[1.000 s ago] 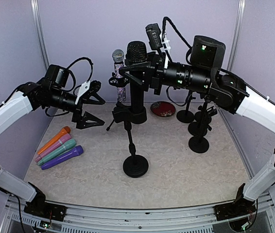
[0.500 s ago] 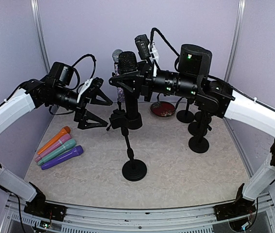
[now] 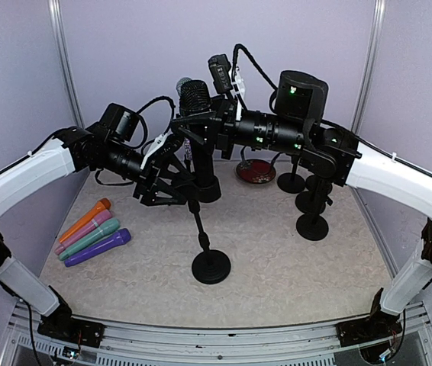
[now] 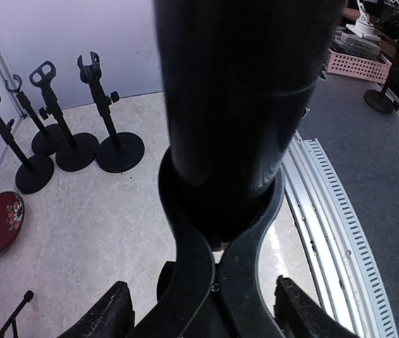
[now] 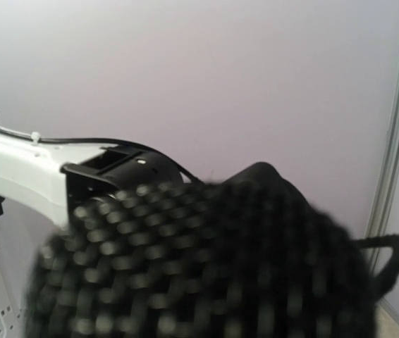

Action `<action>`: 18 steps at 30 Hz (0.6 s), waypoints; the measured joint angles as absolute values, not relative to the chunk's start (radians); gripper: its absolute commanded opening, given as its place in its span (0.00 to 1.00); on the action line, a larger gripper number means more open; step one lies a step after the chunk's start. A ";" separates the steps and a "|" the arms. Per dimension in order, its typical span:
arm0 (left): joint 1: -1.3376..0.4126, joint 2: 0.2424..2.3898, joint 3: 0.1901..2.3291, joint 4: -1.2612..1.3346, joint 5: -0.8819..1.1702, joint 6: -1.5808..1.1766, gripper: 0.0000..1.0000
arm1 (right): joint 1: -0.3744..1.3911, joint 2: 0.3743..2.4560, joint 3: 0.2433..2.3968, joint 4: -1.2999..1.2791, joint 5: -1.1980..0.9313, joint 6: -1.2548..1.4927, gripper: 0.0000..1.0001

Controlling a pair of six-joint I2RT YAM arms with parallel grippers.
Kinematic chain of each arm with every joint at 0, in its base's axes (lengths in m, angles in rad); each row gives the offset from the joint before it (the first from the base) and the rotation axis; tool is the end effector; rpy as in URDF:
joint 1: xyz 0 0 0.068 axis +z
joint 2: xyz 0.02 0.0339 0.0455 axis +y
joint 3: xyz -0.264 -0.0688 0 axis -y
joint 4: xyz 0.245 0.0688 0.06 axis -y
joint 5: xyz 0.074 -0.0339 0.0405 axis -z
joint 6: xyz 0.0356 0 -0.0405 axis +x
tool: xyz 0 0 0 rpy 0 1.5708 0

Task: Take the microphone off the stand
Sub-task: Open the clamp at the center of the board.

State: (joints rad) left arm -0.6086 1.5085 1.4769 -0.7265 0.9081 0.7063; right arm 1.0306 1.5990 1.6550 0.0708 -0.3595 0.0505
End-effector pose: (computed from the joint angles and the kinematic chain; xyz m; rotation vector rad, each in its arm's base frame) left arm 0.2465 -0.2060 0.3633 1.6429 1.4017 -0.9859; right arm 0.1822 0.3282 0.4646 -0.9953 1.1972 1.1286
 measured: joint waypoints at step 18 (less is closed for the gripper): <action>-0.600 1.507 1.529 -0.772 0.756 0.765 0.20 | 1.031 1.596 1.660 0.080 -0.353 0.019 0.00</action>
State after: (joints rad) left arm -0.5999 1.5074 1.5288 -0.7723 0.7555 0.7650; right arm 1.0306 1.5955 1.6604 0.0795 -0.3531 0.0185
